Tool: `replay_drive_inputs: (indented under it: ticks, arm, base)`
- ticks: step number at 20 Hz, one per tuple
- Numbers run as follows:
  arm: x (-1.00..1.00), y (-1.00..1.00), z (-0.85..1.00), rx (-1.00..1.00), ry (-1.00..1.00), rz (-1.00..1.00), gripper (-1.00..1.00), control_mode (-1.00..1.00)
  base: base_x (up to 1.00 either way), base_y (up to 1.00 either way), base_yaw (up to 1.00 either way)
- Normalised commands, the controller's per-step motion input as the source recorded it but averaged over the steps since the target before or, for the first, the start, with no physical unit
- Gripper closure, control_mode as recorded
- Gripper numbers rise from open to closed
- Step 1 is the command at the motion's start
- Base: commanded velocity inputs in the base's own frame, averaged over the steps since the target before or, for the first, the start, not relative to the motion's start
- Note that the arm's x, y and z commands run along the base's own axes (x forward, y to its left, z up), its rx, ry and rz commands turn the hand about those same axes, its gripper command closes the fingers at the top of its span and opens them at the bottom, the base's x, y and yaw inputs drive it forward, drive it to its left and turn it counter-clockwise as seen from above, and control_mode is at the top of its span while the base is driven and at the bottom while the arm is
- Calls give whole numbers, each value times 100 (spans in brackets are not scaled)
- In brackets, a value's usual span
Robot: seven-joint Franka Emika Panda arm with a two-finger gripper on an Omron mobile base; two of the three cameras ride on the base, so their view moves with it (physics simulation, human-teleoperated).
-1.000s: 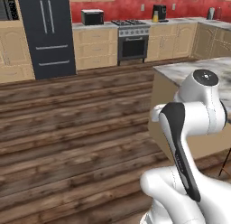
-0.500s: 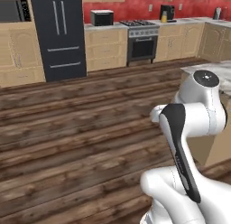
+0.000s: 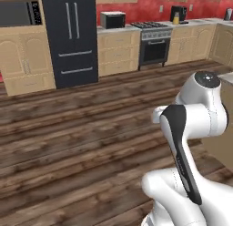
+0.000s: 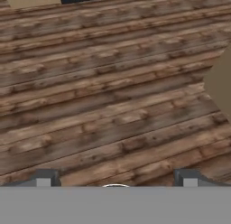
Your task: There is a tray on the dining counter. Grab the cup, mug, and pitcher and place them on the tray. The pitcher may be placed next to the tray if it cannot fit the tray.
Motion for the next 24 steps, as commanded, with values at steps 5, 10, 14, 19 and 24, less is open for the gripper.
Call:
replay_drive_inputs:
  ticks: [5, 10, 14, 19, 24]
  arm:
    - [0, 0, 0, 0, 0, 0, -100, 100]
    - [0, 0, 0, 0, 0, 0, -100, 100]
    - [0, 0, 0, 0, 0, 0, -100, 100]
    - [0, 0, 0, 0, 0, 0, -100, 100]
    - [0, 0, 0, 0, 0, 0, -100, 100]
  base:
    - [100, 75, -14]
    - [100, 70, -15]
    - [100, 64, -16]
    - [100, 44, -23]
    - [100, 20, -39]
